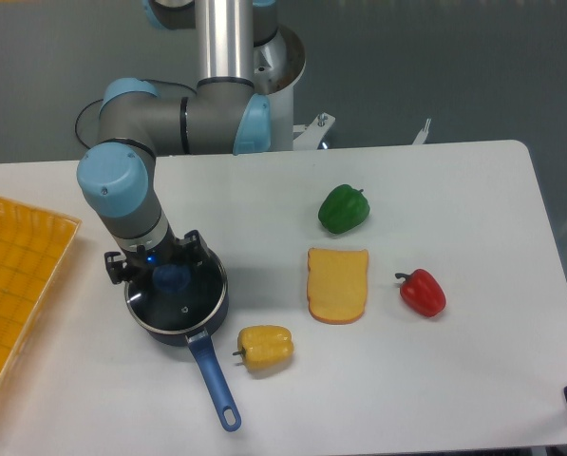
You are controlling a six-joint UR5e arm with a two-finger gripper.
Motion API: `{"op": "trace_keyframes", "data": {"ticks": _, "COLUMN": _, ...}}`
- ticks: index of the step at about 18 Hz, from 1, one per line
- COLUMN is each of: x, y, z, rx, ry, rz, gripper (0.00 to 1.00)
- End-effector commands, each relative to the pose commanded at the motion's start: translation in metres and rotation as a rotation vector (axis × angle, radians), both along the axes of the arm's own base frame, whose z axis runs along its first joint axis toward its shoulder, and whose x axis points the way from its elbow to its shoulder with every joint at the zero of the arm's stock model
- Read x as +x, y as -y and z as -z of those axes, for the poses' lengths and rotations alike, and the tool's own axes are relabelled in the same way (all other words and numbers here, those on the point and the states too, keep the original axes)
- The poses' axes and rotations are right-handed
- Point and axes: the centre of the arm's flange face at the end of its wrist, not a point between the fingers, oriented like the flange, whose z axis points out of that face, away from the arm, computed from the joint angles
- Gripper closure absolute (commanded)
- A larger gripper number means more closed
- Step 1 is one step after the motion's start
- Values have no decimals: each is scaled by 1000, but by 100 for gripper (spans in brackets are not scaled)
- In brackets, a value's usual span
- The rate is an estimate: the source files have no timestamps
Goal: Open the lid
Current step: 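Close the gripper on the blue knob of the glass lid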
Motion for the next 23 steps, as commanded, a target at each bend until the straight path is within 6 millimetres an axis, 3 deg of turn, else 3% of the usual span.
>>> {"op": "trace_keyframes", "data": {"ticks": 14, "x": -1, "y": -1, "z": 4, "rx": -11, "ry": -1, "rz": 0, "gripper": 4}}
{"op": "trace_keyframes", "data": {"ticks": 19, "x": 0, "y": 0, "z": 4, "rx": -11, "ry": -1, "rz": 1, "gripper": 19}}
{"op": "trace_keyframes", "data": {"ticks": 22, "x": 0, "y": 0, "z": 4, "rx": -10, "ry": 0, "rz": 1, "gripper": 37}}
{"op": "trace_keyframes", "data": {"ticks": 23, "x": 0, "y": 0, "z": 3, "rx": -9, "ry": 0, "rz": 1, "gripper": 38}}
